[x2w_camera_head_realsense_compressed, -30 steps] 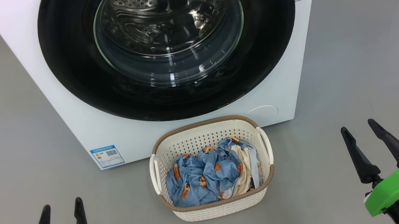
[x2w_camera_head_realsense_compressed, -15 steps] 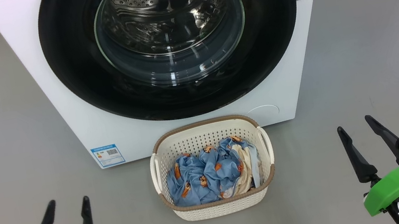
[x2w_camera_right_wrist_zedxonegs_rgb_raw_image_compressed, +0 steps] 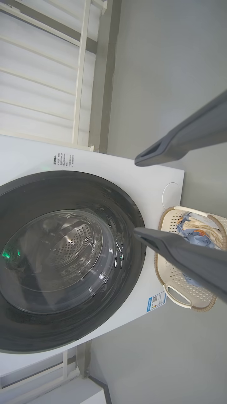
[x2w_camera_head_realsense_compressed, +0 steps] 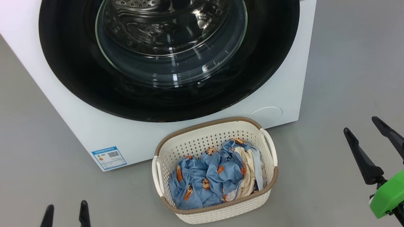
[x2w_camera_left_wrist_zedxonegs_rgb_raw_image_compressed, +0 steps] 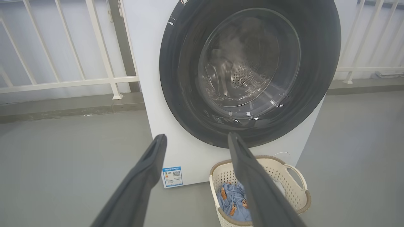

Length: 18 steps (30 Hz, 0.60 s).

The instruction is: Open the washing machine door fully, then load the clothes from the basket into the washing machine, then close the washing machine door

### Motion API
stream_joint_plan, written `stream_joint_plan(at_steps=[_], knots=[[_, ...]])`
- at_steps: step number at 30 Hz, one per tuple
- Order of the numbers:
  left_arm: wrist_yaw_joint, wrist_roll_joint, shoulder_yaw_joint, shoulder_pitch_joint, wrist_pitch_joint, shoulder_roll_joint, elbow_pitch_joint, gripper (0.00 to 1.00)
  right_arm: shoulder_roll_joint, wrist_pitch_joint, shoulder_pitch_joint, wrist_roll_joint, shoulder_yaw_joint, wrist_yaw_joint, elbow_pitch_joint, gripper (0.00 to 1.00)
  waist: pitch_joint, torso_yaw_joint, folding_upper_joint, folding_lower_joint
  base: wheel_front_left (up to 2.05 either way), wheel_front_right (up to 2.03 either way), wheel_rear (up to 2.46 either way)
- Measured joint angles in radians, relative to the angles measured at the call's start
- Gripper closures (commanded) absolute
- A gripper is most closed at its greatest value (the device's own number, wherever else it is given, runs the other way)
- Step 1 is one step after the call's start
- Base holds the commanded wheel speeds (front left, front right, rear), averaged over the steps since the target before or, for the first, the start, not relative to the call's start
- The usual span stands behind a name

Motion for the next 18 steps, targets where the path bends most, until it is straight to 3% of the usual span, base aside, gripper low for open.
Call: stream_joint_plan(at_steps=[18], knots=[[0.000, -0.048, 0.030, 0.000, 0.000, -0.011, 0.013, 0.00, 0.008, 0.000, 0.000, 0.005, -0.025, 0.000, 0.008, 0.00, -0.004, 0.002, 0.0000, 0.0000, 0.00, 0.00, 0.00]])
